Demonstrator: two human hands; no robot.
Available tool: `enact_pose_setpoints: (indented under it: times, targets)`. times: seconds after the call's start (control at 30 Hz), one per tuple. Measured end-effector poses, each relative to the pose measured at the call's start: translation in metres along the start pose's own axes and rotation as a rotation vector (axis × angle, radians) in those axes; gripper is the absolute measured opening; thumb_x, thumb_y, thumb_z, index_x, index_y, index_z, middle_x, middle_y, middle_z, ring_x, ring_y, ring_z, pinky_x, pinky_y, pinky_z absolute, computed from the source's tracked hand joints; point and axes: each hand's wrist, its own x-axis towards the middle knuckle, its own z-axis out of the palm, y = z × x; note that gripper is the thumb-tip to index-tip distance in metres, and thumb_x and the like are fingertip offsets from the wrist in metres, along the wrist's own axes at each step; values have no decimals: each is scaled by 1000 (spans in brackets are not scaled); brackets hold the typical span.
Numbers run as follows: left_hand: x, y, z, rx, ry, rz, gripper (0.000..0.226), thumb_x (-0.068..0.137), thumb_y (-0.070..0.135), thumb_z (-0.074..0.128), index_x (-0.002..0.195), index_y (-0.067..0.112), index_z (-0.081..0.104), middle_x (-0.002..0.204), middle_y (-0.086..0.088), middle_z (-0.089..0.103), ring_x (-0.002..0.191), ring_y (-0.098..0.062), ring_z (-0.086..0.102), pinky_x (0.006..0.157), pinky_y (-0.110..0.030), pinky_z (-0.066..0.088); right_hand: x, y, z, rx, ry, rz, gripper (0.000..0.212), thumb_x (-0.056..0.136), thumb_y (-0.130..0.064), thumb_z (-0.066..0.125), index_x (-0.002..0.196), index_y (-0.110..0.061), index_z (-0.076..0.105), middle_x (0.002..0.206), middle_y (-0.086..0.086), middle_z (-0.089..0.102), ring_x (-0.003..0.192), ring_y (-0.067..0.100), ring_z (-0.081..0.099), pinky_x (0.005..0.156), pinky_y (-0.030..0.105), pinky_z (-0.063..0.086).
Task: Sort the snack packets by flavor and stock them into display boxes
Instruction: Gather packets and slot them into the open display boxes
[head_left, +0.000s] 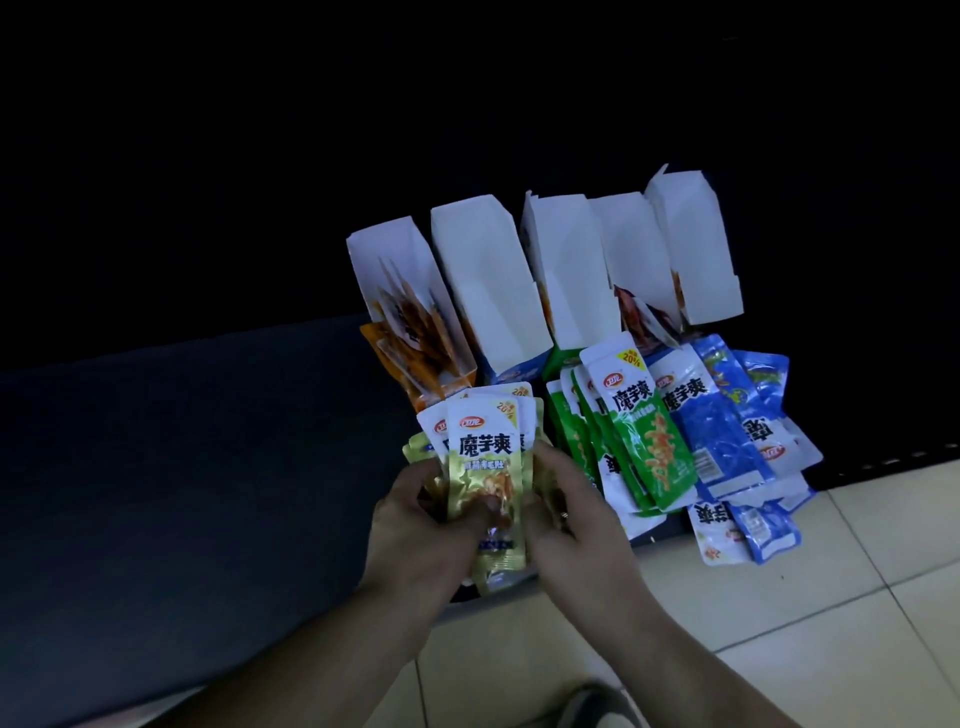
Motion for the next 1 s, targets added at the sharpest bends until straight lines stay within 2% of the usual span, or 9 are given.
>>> enact_pose_setpoints:
  times: [0.1, 0.17, 0.27, 0.43, 0.6, 0.7, 0.77, 0.93, 1.0]
  targets:
    - [0, 3, -1, -6, -19, 1, 31, 77, 28, 88, 103, 36, 72, 90, 7, 75, 71, -3, 72, 52, -18, 54, 2, -2, 3, 43, 26, 54, 45, 99, -20, 64, 141, -37, 55, 134, -16, 60, 121, -2, 58, 104, 26, 50]
    - [-2, 7, -2, 6, -10, 31, 36, 70, 37, 90, 101, 40, 71, 111, 9, 64, 86, -3, 70, 64, -14, 54, 1, -4, 5, 48, 51, 58, 48, 97, -19, 66, 140, -39, 56, 135, -14, 60, 122, 2, 58, 105, 28, 51]
    - [-8, 9, -1, 16, 23, 67, 38, 75, 25, 90, 101, 40, 67, 112, 14, 48, 93, 2, 60, 62, 0, 45, 0, -5, 6, 68, 69, 51, 51, 97, -16, 66, 139, -42, 55, 131, -16, 63, 119, 2, 62, 101, 31, 55]
    - [-24, 21, 7, -112, -95, 70, 35, 90, 2, 73, 110, 29, 65, 99, 5, 79, 82, -5, 75, 61, -17, 56, 2, -9, 3, 155, 48, 77, 45, 100, -15, 62, 133, -45, 58, 113, -23, 70, 98, -8, 67, 77, 13, 55]
    - [-47, 21, 25, -108, -255, 136, 53, 96, 1, 63, 131, 41, 61, 109, 15, 76, 104, -2, 71, 75, -17, 58, 0, -7, -6, 392, 78, 190, 36, 104, -18, 58, 118, -51, 64, 104, -22, 75, 99, 2, 72, 83, 27, 58]
    - [-45, 24, 26, -186, -266, 105, 46, 99, 5, 63, 128, 40, 63, 107, 21, 75, 99, 2, 71, 74, -13, 55, 0, -7, -12, 476, 81, 230, 39, 104, -17, 57, 132, -43, 62, 111, -11, 76, 99, 13, 74, 85, 37, 61]
    - [-42, 24, 23, -219, -239, 76, 38, 101, 7, 61, 123, 37, 66, 105, 14, 77, 93, -2, 73, 72, -13, 54, -1, -9, -13, 450, 101, 216, 42, 104, -12, 57, 133, -40, 61, 93, -5, 76, 80, 13, 72, 73, 32, 60]
    - [-33, 19, 16, -190, -128, 32, 48, 99, -5, 58, 128, 33, 62, 108, 8, 79, 100, -18, 75, 89, -43, 62, -3, -5, -11, 334, 131, 169, 54, 99, -1, 61, 130, -45, 59, 94, -21, 72, 83, 0, 70, 71, 19, 56]
    - [-31, 19, 13, -198, -133, 17, 51, 98, -4, 60, 129, 36, 62, 106, 12, 78, 94, -14, 76, 82, -43, 64, -4, -5, -9, 274, 91, 144, 57, 99, -2, 60, 130, -49, 56, 100, -19, 73, 87, -1, 70, 72, 18, 57]
